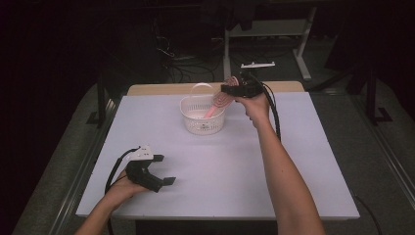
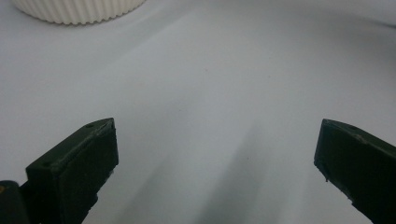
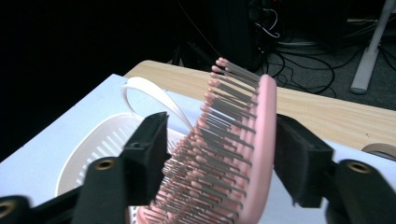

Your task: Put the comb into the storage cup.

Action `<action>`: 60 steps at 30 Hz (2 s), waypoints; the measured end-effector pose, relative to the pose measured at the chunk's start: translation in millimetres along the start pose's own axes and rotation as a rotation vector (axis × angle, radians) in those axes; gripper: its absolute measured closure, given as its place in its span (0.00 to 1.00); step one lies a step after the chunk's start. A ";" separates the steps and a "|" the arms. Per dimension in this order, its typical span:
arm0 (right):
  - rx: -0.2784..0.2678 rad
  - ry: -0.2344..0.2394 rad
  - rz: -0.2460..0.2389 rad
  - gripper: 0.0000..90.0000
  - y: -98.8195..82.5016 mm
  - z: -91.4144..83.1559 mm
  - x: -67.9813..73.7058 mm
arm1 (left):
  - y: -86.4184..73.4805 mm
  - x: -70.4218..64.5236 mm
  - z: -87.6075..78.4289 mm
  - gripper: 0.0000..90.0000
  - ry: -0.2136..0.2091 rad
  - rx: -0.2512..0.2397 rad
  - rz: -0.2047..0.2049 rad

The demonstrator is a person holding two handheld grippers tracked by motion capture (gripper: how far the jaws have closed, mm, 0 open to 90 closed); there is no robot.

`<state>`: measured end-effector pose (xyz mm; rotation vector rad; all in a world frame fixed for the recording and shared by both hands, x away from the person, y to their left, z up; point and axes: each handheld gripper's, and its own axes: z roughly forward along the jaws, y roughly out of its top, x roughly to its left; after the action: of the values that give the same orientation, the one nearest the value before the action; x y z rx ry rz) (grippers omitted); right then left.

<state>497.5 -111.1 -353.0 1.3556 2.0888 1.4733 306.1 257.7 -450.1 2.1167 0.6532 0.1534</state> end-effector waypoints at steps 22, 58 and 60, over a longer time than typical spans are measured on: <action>0.033 0.032 -0.081 0.24 -14.3 -31.5 2.9 | 0.8 2.1 3.8 0.00 0.003 0.011 0.000; 0.118 0.027 -0.230 0.09 -76.5 -67.4 21.5 | -1.2 8.8 -5.2 0.00 0.024 -0.003 -0.005; 0.121 0.029 -0.231 0.07 -82.6 -69.4 21.9 | -1.4 9.1 -5.6 0.00 0.025 -0.003 -0.004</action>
<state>396.1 -140.8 -384.0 1.0922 2.2968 1.2994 311.4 267.0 -449.0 2.1135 0.6716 0.1789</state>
